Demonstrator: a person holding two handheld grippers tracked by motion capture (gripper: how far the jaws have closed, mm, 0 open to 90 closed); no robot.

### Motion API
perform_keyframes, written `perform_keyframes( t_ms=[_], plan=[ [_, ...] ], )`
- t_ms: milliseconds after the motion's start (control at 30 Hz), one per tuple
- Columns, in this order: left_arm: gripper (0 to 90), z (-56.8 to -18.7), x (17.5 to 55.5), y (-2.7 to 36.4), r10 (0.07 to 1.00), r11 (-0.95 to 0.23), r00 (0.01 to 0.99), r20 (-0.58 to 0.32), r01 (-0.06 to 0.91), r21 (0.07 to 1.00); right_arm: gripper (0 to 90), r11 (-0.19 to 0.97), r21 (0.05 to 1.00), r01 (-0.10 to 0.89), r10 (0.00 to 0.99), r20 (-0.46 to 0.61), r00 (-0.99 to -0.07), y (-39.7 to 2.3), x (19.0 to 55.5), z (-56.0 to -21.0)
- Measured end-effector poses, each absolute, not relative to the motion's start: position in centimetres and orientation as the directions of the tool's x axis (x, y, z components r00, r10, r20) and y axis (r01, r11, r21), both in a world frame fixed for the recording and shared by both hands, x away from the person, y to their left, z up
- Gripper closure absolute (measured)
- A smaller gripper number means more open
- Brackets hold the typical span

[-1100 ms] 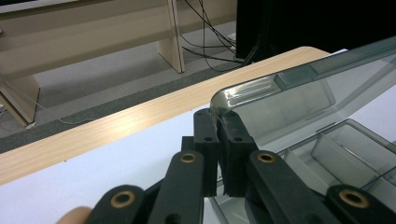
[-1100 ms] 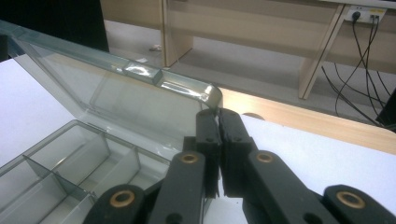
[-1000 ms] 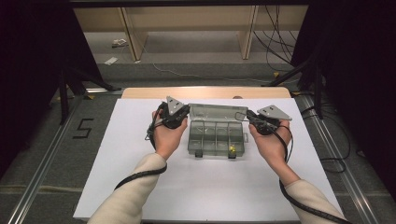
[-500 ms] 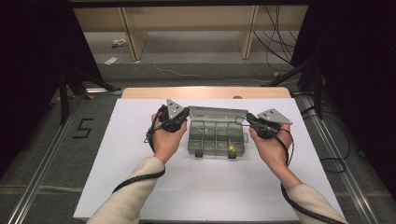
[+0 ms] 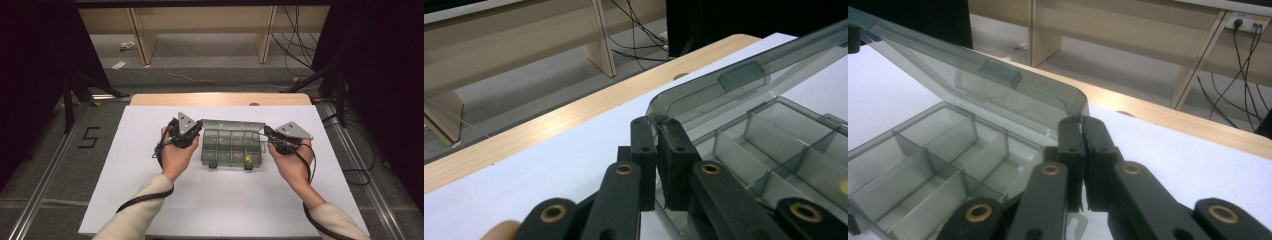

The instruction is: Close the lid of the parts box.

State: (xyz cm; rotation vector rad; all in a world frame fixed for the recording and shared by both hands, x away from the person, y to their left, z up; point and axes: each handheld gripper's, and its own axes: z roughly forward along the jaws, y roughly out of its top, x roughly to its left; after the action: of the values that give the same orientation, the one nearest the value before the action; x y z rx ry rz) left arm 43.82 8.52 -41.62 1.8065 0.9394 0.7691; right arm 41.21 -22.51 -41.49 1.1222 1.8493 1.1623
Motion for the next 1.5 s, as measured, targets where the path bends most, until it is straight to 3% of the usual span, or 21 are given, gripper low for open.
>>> perform_keyframes(
  t_ms=[533, 767, 900, 1067, 1233, 1400, 1500],
  plan=[
    [83.3, -43.9, 41.8, 9.0, 0.821, -0.321, 0.561, 0.109, 0.296, 0.9, 86.1, 0.244, 0.916, 0.319, 0.89, -0.081, -0.449, -23.0, 39.5, -43.4],
    [79.2, -45.1, 41.0, 9.1, 0.803, -0.342, 0.586, 0.109, 0.304, 0.889, 80.4, 0.272, 0.901, 0.337, 0.868, -0.078, -0.491, -23.3, 39.1, -44.4],
    [67.3, -45.4, 40.7, 9.1, 0.788, -0.353, 0.609, 0.092, 0.325, 0.878, 72.8, 0.296, 0.887, 0.354, 0.85, -0.075, -0.521, -23.3, 38.9, -44.9],
    [35.5, -45.3, 40.4, 9.0, 0.756, -0.369, 0.653, 0.042, 0.373, 0.851, 59.5, 0.332, 0.87, 0.365, 0.814, -0.068, -0.577, -23.4, 38.7, -45.3],
    [16.2, -44.6, 40.3, 8.8, 0.724, -0.388, 0.69, 0.021, 0.382, 0.839, 41.4, 0.367, 0.852, 0.374, 0.769, -0.051, -0.637, -23.4, 38.9, -45.6],
    [15.4, -43.6, 40.1, 8.7, 0.723, -0.358, 0.691, 0.007, 0.365, 0.859, 29.0, 0.352, 0.857, 0.376, 0.744, -0.013, -0.668, -23.3, 39.0, -45.3],
    [15.7, -43.0, 40.0, 8.6, 0.72, -0.334, 0.693, -0.003, 0.351, 0.874, 27.3, 0.331, 0.871, 0.364, 0.737, 0.001, -0.676, -23.3, 39.0, -44.8]
  ],
)
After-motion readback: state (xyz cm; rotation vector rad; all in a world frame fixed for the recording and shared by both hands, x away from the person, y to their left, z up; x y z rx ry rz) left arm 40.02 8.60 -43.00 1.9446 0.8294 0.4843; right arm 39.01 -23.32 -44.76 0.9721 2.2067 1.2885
